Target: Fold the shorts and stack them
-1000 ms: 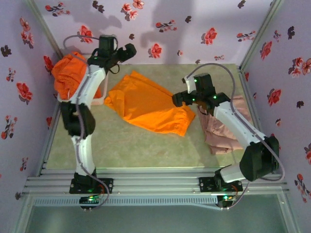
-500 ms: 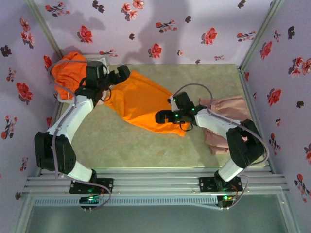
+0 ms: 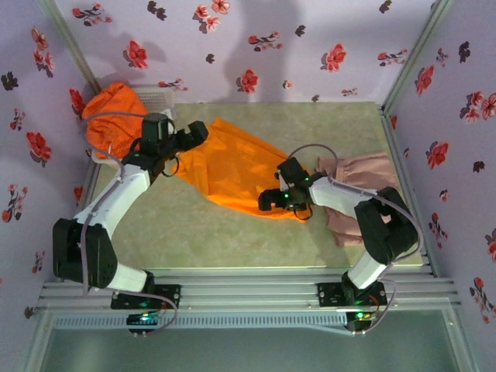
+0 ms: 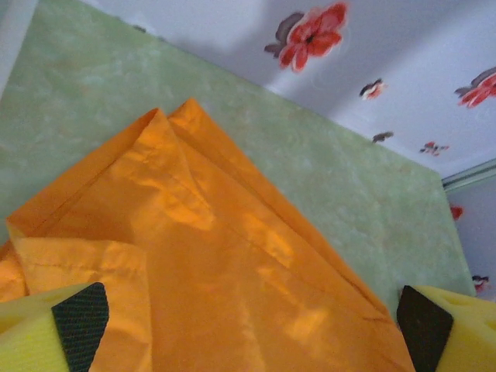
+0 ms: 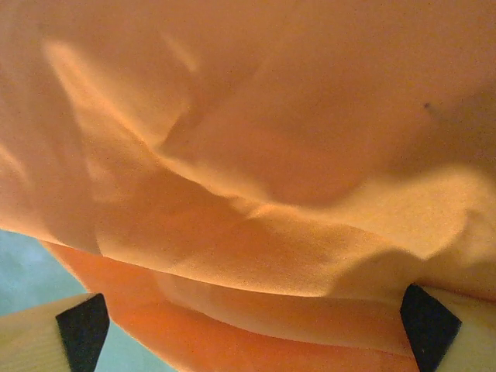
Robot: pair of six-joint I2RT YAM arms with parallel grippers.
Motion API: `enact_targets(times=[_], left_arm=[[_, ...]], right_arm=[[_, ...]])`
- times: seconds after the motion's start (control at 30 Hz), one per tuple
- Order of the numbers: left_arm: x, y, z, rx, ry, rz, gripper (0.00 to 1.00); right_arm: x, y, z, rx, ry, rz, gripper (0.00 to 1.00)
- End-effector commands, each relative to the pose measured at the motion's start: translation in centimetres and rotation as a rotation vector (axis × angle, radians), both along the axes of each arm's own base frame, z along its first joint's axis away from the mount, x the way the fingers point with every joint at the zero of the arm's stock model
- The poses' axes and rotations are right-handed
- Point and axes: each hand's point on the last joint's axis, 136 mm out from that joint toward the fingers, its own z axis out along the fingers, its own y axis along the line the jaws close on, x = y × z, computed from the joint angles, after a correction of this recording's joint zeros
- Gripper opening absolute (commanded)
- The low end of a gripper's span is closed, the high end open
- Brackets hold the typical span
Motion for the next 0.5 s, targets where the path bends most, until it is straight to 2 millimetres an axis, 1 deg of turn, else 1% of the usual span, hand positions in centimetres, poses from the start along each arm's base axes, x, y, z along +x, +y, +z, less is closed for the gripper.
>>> enact_targets(times=[0.0,0.1,0.13,0.23,0.3,0.37,0.47], left_arm=[[-2.2,0.2,-2.7,0.119,0.087,0.022,0.95],[-3.4,0.3,-4.9,0.235,0.133,0.057,0.89],[-3.5,0.5,-5.5,0.279,0.136,0.075,0.87],[-3.3,1.1,-7.1,0.383,0.173,0.128,0.81],[-3.0,2.3,-8.2,0.436,0.214,0.195,0.76],[-2.6,3.2,-9.4,0.484,0.236,0.242,0.72],[-1.7,3.4,-11.4,0.491,0.27,0.265,0.69]], right_arm=[[-3.2,-3.1,0.4,-0.108,0.045,0.038,0.99],[-3.4,-1.8,3.9,-0.024,-0.065,0.102,0.99],[-3.2,-1.4,5.2,-0.002,-0.111,0.112,0.99],[-2.0,-0.6,8.3,0.065,-0.215,0.108,0.99],[-1.4,-0.1,9.4,0.087,-0.245,0.102,0.99],[-0.9,0.2,10.0,0.098,-0.258,0.092,0.99],[-0.4,0.6,10.3,0.119,-0.269,0.078,0.99]])
